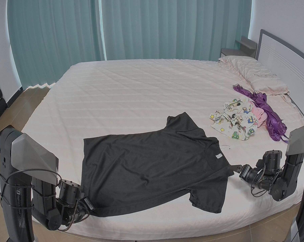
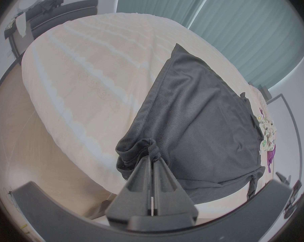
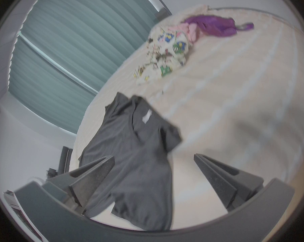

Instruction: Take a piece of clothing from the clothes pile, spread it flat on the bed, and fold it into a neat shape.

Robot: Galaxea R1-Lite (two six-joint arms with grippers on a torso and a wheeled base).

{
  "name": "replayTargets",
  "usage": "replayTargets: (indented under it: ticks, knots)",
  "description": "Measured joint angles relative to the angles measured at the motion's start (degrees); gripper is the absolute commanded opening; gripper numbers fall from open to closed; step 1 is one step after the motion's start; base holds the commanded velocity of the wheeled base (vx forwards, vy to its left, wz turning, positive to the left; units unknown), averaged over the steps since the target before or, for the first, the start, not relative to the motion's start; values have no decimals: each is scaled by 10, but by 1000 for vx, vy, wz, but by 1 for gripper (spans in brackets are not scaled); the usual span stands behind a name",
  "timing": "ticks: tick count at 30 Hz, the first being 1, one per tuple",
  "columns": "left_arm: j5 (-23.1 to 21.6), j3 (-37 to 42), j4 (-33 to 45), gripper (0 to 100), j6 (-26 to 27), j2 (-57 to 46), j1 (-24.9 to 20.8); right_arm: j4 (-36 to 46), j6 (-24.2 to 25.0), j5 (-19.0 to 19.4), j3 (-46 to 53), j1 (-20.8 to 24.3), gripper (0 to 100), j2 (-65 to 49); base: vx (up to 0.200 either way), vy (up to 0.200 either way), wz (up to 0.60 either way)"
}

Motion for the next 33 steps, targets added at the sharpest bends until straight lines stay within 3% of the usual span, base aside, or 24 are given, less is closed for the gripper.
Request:
replayTargets:
  ticks: [3,9,12,33]
  knots:
    - [-7,0,-2,0,-15,0,1,-10,30,0,53,34,100,-11,0,0,0]
    - [-13,5,-24,0,-24,1,1,-48,31,-6,132,109,100,0,0,0,0]
    - [-15,9,-34,0,-26,3,1,-93,30,-27,148,132,100,25,0,0,0]
    - [-13,10,-40,0,-27,6,1,-117,74,-82,132,212,100,90,0,0,0]
